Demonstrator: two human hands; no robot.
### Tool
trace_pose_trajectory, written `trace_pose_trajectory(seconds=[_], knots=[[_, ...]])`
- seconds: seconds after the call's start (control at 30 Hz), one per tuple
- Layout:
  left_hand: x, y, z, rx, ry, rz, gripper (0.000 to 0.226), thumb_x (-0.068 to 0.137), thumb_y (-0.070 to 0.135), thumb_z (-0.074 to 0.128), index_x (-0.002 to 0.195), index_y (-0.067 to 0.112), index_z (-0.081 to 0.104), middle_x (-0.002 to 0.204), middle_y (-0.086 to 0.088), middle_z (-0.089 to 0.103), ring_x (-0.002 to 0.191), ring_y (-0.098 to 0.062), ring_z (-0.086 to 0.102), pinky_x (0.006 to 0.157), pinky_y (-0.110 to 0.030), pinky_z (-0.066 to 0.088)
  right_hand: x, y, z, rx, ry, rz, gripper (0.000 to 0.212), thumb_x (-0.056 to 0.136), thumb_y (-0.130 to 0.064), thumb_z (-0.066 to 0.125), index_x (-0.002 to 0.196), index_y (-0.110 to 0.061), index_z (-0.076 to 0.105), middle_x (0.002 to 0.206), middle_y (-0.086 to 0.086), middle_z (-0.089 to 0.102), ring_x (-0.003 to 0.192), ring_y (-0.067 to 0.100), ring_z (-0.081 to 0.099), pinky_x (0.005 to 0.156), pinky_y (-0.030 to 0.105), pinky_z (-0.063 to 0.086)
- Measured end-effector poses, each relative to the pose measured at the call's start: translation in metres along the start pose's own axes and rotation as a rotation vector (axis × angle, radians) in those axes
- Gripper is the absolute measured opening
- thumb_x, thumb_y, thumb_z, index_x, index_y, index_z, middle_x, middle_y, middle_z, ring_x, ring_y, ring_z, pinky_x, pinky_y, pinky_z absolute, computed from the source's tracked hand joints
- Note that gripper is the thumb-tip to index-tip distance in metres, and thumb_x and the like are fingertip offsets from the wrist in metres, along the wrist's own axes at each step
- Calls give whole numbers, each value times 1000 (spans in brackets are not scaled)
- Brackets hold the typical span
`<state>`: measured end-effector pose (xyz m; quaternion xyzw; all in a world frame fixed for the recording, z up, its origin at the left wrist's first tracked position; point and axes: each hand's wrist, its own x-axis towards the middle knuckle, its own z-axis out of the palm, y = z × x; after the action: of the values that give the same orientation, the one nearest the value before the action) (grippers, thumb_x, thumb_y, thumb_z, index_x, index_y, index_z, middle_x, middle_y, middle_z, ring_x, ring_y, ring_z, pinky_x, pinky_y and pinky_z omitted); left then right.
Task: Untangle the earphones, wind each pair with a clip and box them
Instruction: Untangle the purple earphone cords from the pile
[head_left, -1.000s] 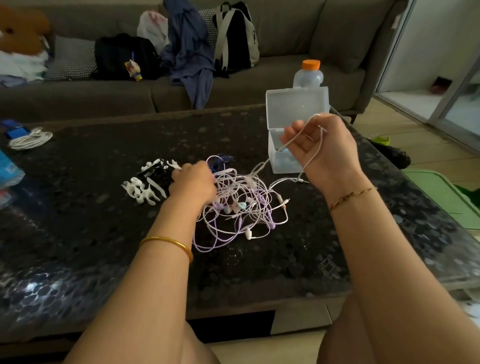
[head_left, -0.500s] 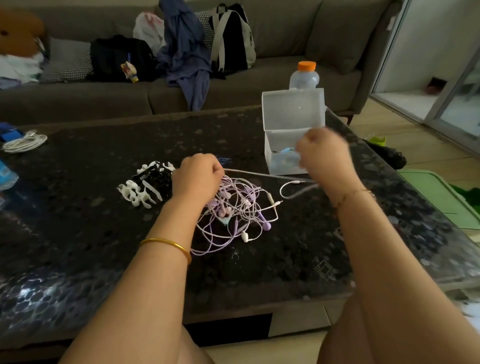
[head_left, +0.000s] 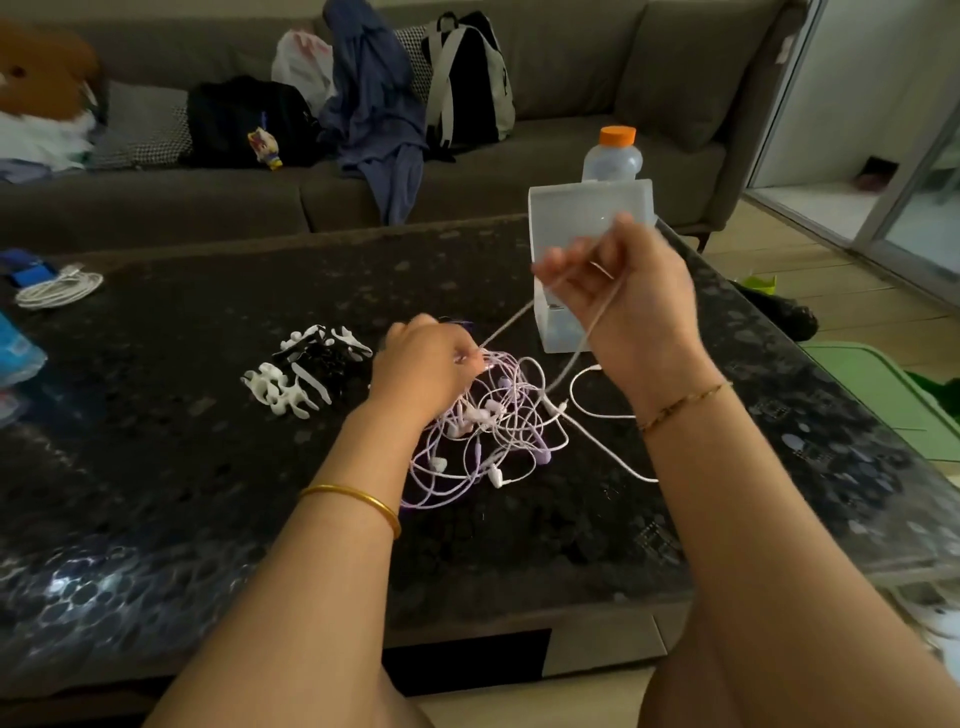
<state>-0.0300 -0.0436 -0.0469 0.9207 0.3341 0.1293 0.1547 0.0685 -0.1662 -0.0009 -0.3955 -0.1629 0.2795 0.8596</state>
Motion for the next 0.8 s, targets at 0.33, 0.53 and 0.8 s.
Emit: trace_pose_trajectory(seconds=[0.33,0.53,0.8], knots=[[1,8,-16,-258,95,1,22,83,21,72,98,26,57,109,3,48,75,-5,53,43,-9,39,3,27,-7,-1411,-355,17,35,84,-43,63,83,-9,68,68,3,65,53,12,49,53,23,43],[-6,3,-25,-435,38,-3,18,83,20,73,98,16,63,91,5,62,73,-5,60,44,-11,45,8,23,-11,-1298,-188,-138,15,87,-26,64,90,-14,72,81,0,66,71,13,57,69,29,51],[-2,-18,-29,-558,84,-264,20,88,8,64,101,20,57,98,-4,62,82,-14,62,66,-26,53,9,10,-20,-1341,-66,-204,9,86,-21,64,77,-20,67,76,-6,59,70,7,52,62,17,44]])
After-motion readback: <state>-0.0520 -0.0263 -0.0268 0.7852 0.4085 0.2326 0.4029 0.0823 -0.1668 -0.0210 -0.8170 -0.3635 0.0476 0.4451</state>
